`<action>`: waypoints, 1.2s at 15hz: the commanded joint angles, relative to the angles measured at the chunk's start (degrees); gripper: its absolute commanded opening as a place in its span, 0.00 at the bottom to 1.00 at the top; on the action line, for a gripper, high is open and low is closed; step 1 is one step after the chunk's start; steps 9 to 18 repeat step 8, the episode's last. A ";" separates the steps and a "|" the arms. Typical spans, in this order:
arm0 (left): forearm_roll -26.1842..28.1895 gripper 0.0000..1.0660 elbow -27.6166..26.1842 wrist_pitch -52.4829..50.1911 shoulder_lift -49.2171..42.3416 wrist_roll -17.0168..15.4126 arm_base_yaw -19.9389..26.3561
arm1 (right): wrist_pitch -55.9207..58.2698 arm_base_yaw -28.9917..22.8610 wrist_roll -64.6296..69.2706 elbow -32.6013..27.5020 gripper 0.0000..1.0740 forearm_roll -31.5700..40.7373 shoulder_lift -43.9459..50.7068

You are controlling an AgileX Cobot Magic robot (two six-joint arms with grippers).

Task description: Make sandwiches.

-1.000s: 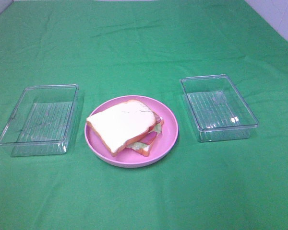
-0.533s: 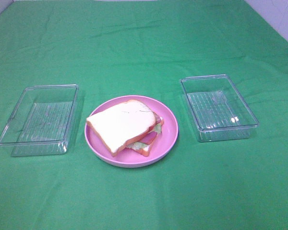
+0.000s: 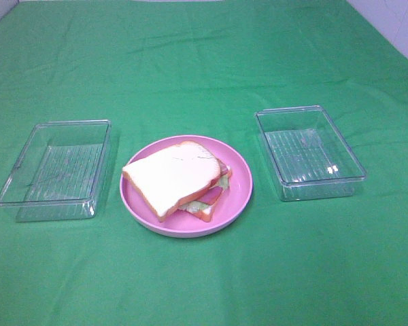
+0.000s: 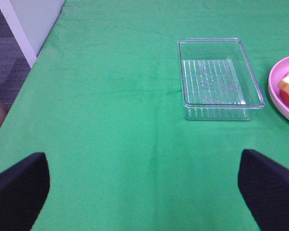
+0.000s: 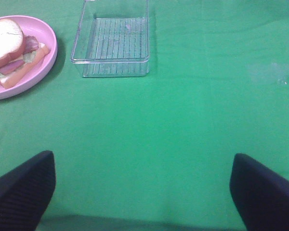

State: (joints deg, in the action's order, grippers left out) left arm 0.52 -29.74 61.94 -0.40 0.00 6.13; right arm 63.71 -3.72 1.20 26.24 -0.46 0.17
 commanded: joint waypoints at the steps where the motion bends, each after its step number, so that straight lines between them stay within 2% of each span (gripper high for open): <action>1: 0.34 0.95 0.11 -0.23 0.00 -0.40 0.11 | -0.69 0.46 -0.69 -0.17 0.88 0.06 2.01; 18: 0.34 0.95 0.11 -0.23 0.00 -0.40 0.11 | -0.69 0.46 -0.69 -0.17 0.88 0.06 2.01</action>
